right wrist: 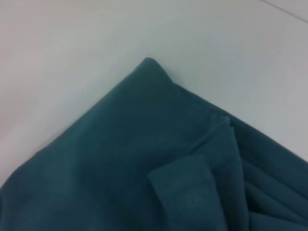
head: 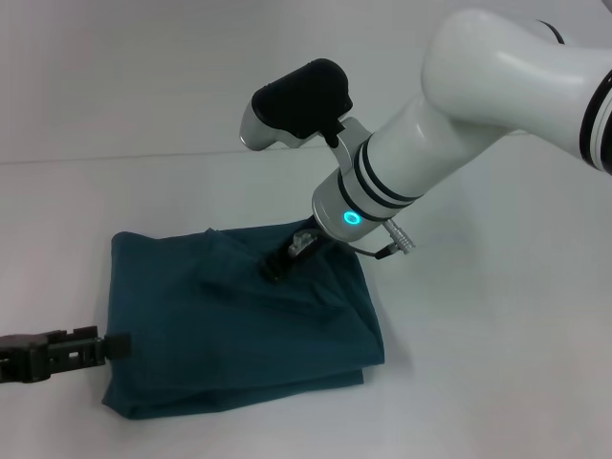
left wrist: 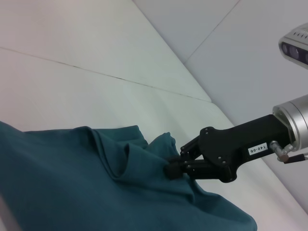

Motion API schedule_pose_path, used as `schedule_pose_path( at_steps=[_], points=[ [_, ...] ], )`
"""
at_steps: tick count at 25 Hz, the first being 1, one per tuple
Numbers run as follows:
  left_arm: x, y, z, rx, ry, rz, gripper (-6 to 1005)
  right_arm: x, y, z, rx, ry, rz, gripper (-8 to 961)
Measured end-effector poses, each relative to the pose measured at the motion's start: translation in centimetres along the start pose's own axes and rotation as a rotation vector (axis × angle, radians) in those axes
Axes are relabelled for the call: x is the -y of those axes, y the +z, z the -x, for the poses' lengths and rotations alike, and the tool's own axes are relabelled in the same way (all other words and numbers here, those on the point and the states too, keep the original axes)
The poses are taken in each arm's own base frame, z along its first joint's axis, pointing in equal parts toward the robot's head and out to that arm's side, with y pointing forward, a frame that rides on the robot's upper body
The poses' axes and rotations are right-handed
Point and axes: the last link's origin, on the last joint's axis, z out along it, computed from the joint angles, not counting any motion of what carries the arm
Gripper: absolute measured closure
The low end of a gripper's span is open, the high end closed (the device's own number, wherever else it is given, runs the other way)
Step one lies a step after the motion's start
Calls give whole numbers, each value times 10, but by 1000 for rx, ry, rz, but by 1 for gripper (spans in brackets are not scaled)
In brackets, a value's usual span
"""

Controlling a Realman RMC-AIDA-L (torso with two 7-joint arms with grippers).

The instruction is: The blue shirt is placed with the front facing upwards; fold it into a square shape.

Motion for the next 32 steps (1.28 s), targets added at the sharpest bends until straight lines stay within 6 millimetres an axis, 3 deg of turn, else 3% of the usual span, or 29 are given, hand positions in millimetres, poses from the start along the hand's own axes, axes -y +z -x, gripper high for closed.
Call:
schedule_pose_path(
  at_steps=[14,23,32],
  points=[
    [0,0,1,-3,-4,2,80,3,-9,-1,-1,9,-14,950],
    [1,1,0,-5,-3,-4,80,17,-29,-10,15,65,-68,948],
    [-1,7,-3,-3,-1,12,80,30,-32,-19,1,121,-110,946]
  ],
)
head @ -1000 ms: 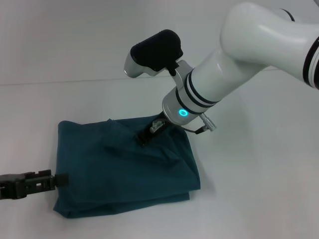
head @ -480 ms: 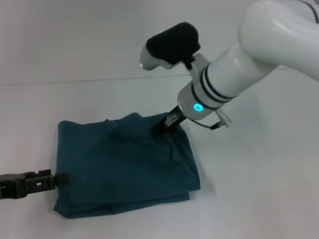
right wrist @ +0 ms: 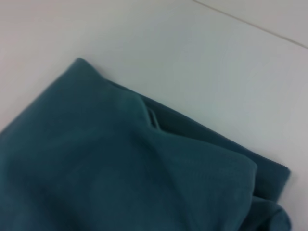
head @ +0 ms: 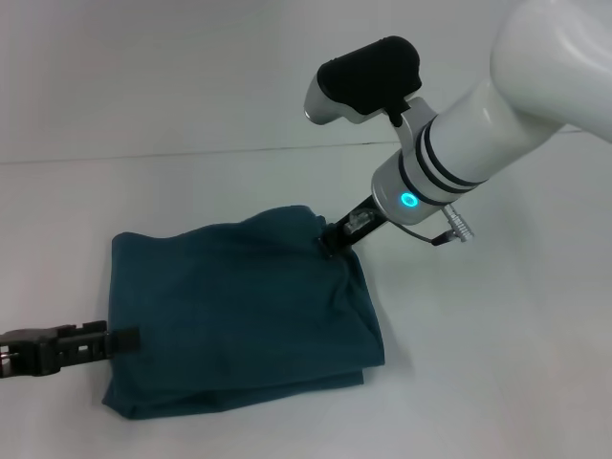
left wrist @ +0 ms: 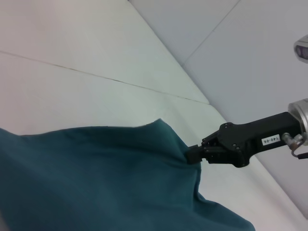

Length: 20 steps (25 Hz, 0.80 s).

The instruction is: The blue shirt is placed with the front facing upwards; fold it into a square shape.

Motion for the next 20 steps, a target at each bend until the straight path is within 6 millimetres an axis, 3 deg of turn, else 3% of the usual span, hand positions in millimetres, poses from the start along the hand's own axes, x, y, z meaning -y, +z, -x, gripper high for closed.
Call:
schedule_pose_path(
  at_steps=[17,20],
  points=[
    [1,2,-2,-5,-6,-2,79,17,-1,-4,1,52,-37,943],
    [1,2,-2,-5,-10,-3,79,23,0,-6,-4,70,-53,838]
  ],
)
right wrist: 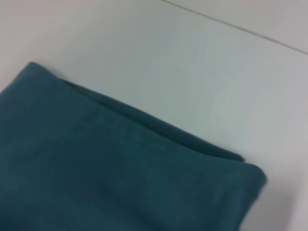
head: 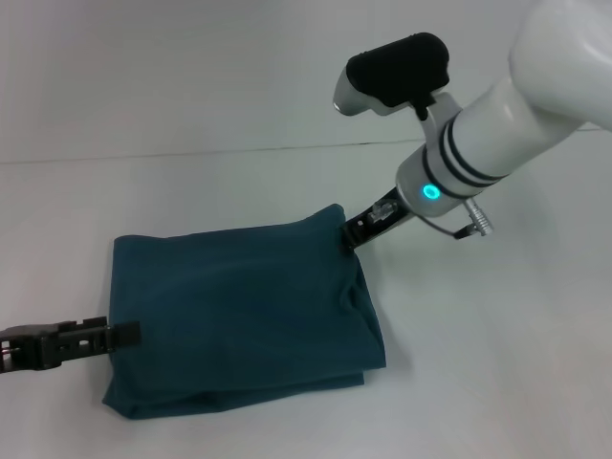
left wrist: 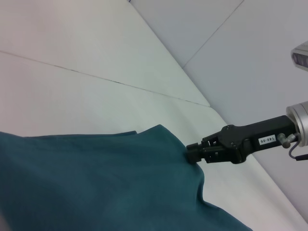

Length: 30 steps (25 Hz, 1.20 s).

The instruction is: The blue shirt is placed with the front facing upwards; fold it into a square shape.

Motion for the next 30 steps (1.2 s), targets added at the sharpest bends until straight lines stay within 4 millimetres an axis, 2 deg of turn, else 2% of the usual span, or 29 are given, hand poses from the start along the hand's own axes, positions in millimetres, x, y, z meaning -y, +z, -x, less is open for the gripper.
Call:
schedule_pose_path(
  at_steps=[6,11,14,19,23,30],
  points=[
    [0,0,-1,-9,-2,3,79,21,-7,1,17,51,-43,662],
    [-1,-3,-3,-39,-16,11,79,44,-29,0,66,133,-11,547],
    [0,-5,-4,-42,-57,8,79,46,-40,-5,100,160,77,477],
    [1,-8,-7,-43,-132,1,79,40,-54,-23,106,214,354,370],
    [3,-10,-10,-52,-171,-10,79,33,-54,-40,38,256,479,381],
    [9,-15,-12,-83,-218,-39,80,26,-46,-60,-93,328,564,390]
  ],
)
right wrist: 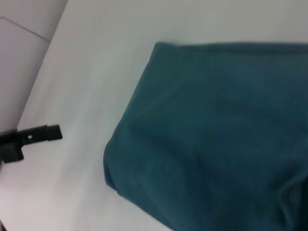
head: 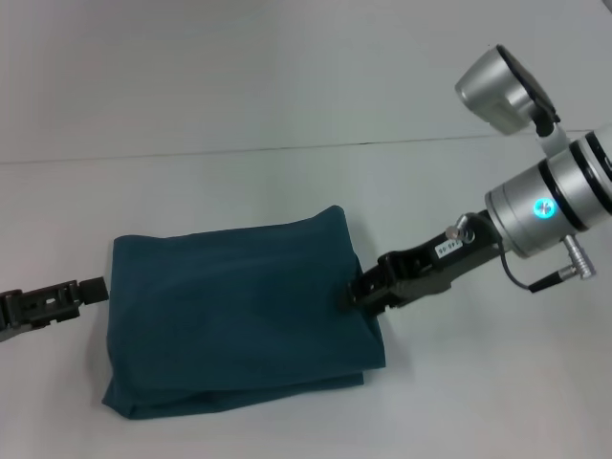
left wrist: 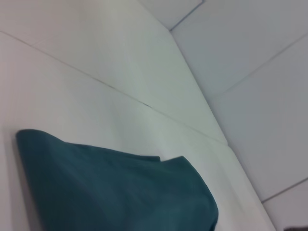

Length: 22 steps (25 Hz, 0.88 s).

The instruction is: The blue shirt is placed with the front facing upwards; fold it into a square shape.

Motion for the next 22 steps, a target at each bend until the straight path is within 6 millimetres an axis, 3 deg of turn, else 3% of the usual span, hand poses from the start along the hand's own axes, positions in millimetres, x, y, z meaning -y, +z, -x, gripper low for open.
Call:
schedule_pose_path(
  at_steps=[10,15,19,22],
  points=[
    [3,0,4,-19,-22,7,80,-1,31,-10,11,73,67,397],
    [4,0,5,-22,-25,3,79,11,45,-18,-28,100,-27,401],
    [5,-1,5,-23,-26,0,79,17,37,-19,-45,115,-65,403],
    [5,-1,5,-24,-24,-2,80,9,20,-14,-10,97,8,406]
  ],
)
